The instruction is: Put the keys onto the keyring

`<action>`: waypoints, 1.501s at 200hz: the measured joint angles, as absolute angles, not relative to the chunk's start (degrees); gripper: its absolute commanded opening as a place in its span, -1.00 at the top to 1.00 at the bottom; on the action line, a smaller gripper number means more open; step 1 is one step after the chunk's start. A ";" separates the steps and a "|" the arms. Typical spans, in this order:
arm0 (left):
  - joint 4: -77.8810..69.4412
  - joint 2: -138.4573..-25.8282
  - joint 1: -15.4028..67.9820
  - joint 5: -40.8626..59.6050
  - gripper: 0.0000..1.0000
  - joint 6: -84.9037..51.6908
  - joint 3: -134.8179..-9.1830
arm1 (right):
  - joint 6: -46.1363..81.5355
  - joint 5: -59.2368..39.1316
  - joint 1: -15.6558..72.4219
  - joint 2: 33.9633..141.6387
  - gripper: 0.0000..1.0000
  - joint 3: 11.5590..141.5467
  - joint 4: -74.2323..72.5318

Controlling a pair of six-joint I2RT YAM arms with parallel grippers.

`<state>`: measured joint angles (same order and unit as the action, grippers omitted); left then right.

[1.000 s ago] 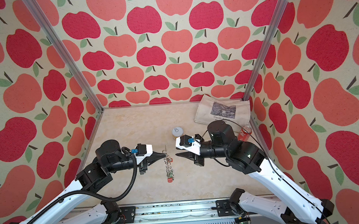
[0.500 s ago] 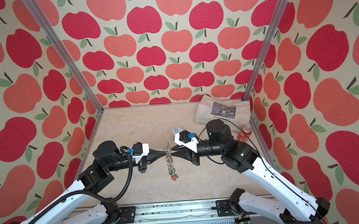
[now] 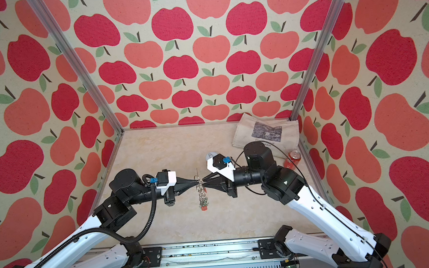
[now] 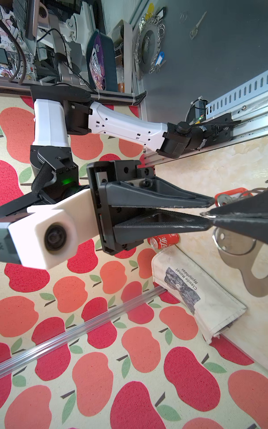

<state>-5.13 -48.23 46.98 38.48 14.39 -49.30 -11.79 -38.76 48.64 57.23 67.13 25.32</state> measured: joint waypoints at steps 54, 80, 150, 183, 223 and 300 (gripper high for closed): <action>-6.85 -47.83 46.98 38.46 1.00 14.33 -48.62 | -11.22 -39.75 48.62 57.28 1.00 67.09 25.36; -8.95 -47.33 47.00 38.39 1.00 13.67 -47.27 | -11.14 -40.51 48.62 57.28 1.00 66.83 25.28; -18.87 -46.50 47.00 38.41 1.00 10.28 -42.19 | -8.97 -43.90 48.29 58.22 1.00 64.88 22.28; -22.65 -46.76 47.00 38.48 1.00 8.86 -41.54 | -7.92 -44.84 48.31 58.52 1.00 64.60 19.86; -25.63 -47.59 46.81 38.87 1.00 7.35 -41.06 | -7.05 -45.04 48.36 58.94 0.72 64.14 18.02; -27.66 -47.42 45.60 38.46 1.00 6.90 -40.34 | -10.41 -40.03 48.95 53.82 0.56 64.16 24.10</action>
<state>-27.66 -47.42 45.60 38.46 6.90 -40.34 -10.41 -40.03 48.95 53.82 64.16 24.10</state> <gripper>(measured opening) 0.048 0.223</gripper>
